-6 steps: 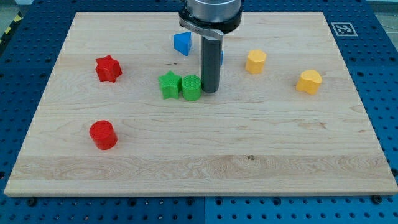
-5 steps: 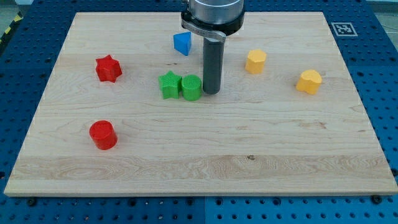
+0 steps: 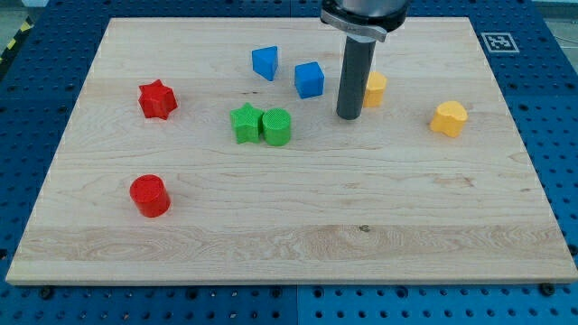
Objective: Place the blue cube right to the green circle
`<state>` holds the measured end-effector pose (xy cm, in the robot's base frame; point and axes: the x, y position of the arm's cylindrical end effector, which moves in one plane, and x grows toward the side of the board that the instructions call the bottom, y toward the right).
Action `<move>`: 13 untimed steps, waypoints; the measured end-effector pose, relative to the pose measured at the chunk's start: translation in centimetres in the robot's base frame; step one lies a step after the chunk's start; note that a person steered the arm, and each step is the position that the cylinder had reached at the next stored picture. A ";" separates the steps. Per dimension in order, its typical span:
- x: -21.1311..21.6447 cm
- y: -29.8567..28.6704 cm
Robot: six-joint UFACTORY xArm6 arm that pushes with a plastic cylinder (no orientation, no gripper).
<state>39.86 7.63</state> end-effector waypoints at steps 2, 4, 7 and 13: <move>-4.0 1.4; -8.3 -1.1; -6.1 -5.3; 1.9 4.4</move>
<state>41.71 12.05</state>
